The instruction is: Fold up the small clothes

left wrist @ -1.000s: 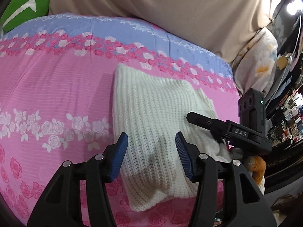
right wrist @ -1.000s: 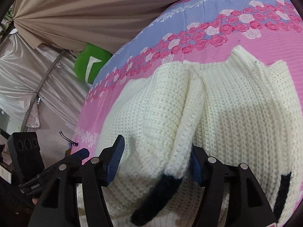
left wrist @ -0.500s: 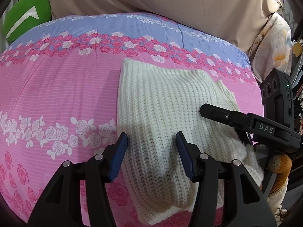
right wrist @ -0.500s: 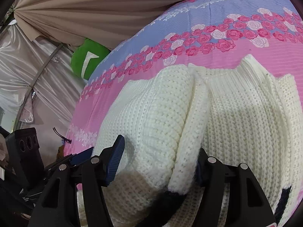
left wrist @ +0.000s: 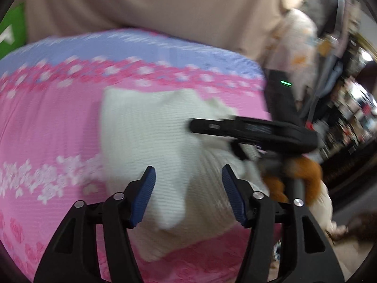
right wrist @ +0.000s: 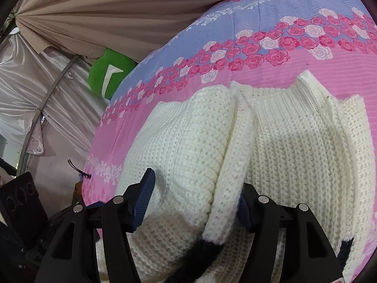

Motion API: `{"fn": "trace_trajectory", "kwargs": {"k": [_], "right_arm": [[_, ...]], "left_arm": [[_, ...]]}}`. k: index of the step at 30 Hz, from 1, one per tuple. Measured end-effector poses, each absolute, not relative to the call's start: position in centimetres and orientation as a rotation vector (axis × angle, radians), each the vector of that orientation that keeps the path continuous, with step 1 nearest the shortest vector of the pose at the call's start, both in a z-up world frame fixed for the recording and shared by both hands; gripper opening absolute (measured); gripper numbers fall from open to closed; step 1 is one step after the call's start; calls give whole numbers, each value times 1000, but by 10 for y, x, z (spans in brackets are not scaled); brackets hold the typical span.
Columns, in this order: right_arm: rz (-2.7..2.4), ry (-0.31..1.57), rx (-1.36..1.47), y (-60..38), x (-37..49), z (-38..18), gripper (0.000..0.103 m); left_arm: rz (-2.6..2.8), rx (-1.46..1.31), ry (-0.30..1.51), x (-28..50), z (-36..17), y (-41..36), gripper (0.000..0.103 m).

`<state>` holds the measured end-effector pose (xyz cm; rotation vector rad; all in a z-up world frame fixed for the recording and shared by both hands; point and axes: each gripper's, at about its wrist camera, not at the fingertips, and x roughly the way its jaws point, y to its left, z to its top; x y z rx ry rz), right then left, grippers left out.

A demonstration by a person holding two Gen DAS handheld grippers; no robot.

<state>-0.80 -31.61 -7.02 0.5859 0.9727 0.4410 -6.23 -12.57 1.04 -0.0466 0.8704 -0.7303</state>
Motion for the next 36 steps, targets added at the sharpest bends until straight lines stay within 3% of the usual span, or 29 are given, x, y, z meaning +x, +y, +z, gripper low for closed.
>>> {"fn": "trace_trajectory", "kwargs": {"k": [2,10,12,14,16,21,23,26,28,30,32,36], "right_arm": [[451,991,592,-321,-4,-69,63],[460,1050,481,-317,4,-65,63],[465,1058,422,-310,10,-66,57],[464,1055,379,-304,14,-64,27],[508,991,397,-309,9,-49,22],[605,738,544,-367,-21,7,21],[565,735,575,-394,-28,0,21],[427,872,565,-421,-27,-51,24],[322,945,543,-429,-28,-86,26],[351,879,645,-440,-44,-86,27],[307,813,630,-444,-66,-68,40],[336,758,572,-435,-117,-39,50]], "left_arm": [[-782,50,837,-76,9,-145,72],[-893,300,829,-112,-20,-199,72],[-871,326,841,-111,-27,-208,59],[-831,327,856,-107,-32,-210,28],[-839,268,840,-102,-20,-206,20],[-997,196,682,-114,35,-217,19],[-1062,227,677,-119,39,-238,20],[-1139,236,846,-105,1,-275,38],[-1122,222,976,-92,-28,-285,37],[-1136,141,1022,-85,-30,-273,37],[-1127,52,985,-79,-15,-247,50],[-955,-44,814,-71,27,-174,65]]}}
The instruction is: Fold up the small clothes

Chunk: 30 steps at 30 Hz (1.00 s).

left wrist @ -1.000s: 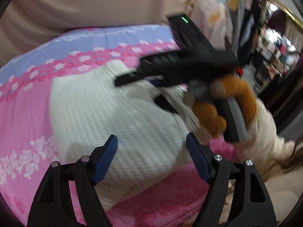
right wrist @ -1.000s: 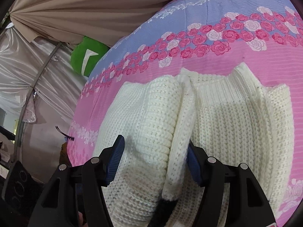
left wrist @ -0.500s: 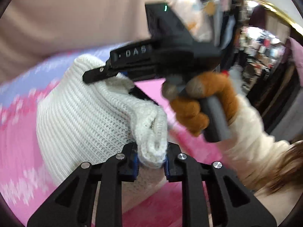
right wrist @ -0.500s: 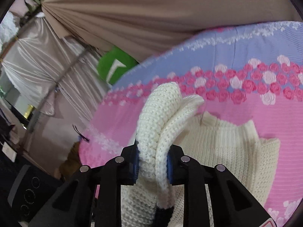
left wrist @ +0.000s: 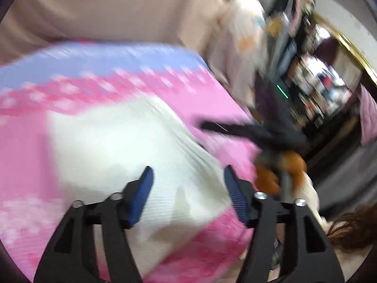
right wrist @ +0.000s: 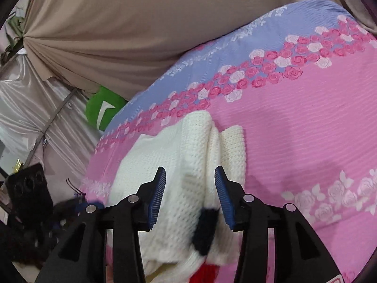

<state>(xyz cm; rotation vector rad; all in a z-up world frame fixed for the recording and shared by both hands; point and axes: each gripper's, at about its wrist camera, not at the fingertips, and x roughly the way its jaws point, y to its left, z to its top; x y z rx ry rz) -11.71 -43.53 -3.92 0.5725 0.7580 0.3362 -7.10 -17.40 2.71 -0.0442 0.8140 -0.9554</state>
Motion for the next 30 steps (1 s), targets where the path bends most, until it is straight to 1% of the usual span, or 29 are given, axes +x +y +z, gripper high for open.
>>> {"fn": "trace_trajectory", "kwargs": {"k": [1,2,4,7,9,13,15,16,17,18,19,20,22,24,25,27,28,30], "right_arm": [[356,763,545,-428,-128,-36,56],[386,772,505,-417,-141,-34,59],[414,803,457,-402,-160,-38,63],[393,844,406,-387,-181,-51,64],[384,829,411,-383,-184,-57,64],[407,795,468,-387,-183,-60,62],[419,793,479,-382,-177,-62,59],[416,818,468,-378,-172,-66,50],[387,847,434,-373,-169,-72,28],[357,871,418,-371,-168,-75,18],[352,869,435,-372,-172,-74,15],[372,840,478,-377,-179,-68,13],[393,755,545,-390,-202,-46,12],[353,758,509,-393,-218,-44,12],[302,803,468,-391,-217,-55,11],[212,938,415,-385,-207,-100,11],[217,916,420,-385,-209,-108,13],[215,907,436,-387,-213,-101,14]], "left_arm": [[-920,-54,807,-70,30,-163,66],[-880,-60,812,-68,30,-152,66],[-804,-68,864,-65,20,-135,66],[-779,-70,969,-58,-4,-128,66],[-778,-52,1036,-58,-20,-132,66],[-782,28,1061,-70,-34,-143,66],[-761,41,1107,-70,-45,-148,66],[-756,39,1134,-71,-52,-149,65],[-747,46,1165,-70,-59,-150,51],[-728,55,1194,-70,-67,-151,42],[-717,47,1200,-69,-68,-150,30],[-721,21,1198,-70,-66,-146,22],[-729,2,1159,-77,-50,-136,20],[-759,18,1148,-87,-45,-133,20],[-766,34,1160,-90,-48,-135,19],[-734,98,1196,-95,-71,-140,19],[-728,107,1182,-97,-78,-140,19],[-728,105,1166,-100,-72,-138,20]]}}
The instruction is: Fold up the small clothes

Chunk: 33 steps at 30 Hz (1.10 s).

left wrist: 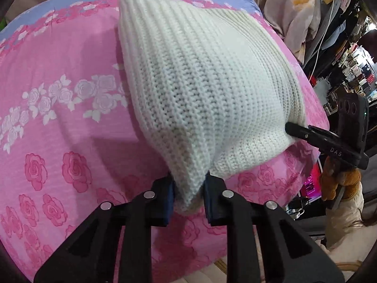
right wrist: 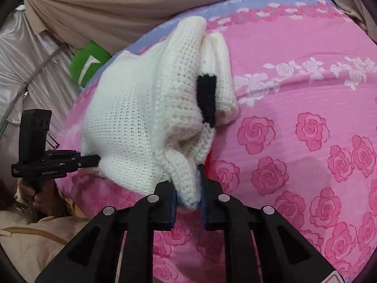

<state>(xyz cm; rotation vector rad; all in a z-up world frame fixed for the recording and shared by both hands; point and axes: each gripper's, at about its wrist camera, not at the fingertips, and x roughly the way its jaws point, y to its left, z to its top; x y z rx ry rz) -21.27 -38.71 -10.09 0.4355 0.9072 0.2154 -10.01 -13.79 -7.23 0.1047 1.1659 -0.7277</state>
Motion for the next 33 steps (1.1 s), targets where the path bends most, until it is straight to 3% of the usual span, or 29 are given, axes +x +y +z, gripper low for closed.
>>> {"fn": "trace_trajectory", "kwargs": {"k": [3,4,5,6,7,8,10,20,21,22,23,25,33], "right_arm": [[205,876,397,-386,-220,-75,19],[200,853,381,-386,-224,-64,25],[196,822,375,-388,-224,-51,31],[198,793,385,-391,-225,-42,36],[196,758,403,-396,-223,-34,49],[191,731,421,-402,-215,-30,62],[178,717,452,-410,-190,-30,71],[188,935,564,-405,-105,-93,74],[191,930,566,-403,-105,-94,73],[198,919,566,-402,-103,-91,63],[212,907,569,-400,-102,-86,41],[234,860,567,-396,-100,-70,32],[360,536,508,-367,-65,25,23]], "left_arm": [[-708,152,1107,-114,-48,-135,26],[-704,165,1061,-120,-34,-134,36],[-697,161,1006,-123,-20,-132,60],[-682,146,960,-122,-8,-135,74],[-662,123,899,-121,3,-135,89],[-646,119,863,-119,9,-135,91],[-619,122,858,-103,10,-147,92],[-628,-100,1151,-27,-65,-170,96],[-658,-164,1176,-22,-71,-167,93],[-678,-210,1186,-18,-73,-164,80],[-689,-224,1179,-16,-71,-162,61],[-731,-212,1142,-13,-55,-159,45],[-774,-98,810,8,53,-129,41]]}}
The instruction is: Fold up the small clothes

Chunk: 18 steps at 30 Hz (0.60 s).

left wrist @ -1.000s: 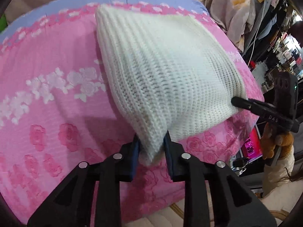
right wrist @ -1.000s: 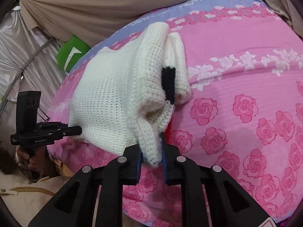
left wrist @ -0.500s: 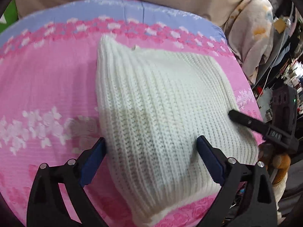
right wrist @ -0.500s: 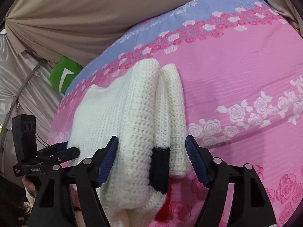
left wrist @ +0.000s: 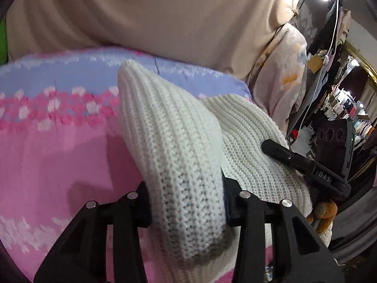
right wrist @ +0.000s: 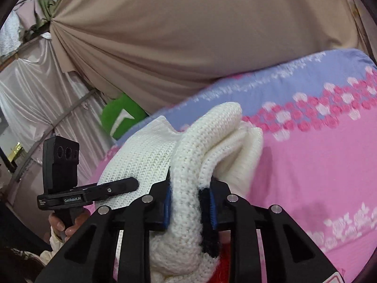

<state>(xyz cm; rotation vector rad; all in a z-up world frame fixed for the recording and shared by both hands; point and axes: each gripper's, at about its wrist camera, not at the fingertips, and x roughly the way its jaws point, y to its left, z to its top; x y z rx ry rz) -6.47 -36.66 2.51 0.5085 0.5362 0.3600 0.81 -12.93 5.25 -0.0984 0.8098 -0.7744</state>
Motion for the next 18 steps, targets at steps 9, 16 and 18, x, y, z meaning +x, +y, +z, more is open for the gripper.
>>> {"fn": "trace_trajectory", "kwargs": {"k": [9,16,18], "right_arm": [[268,795,776,-378,44,-87,34],[298,792,747,-359,-11,-67,48],[293,830,671,-346,-11,-62,49]], "left_arm": [[-455,45,895,93,-30,-105,58],[-609,-84,943,89,-28,-70,72],[-626,-74,963,92,-33,-70,77]]}}
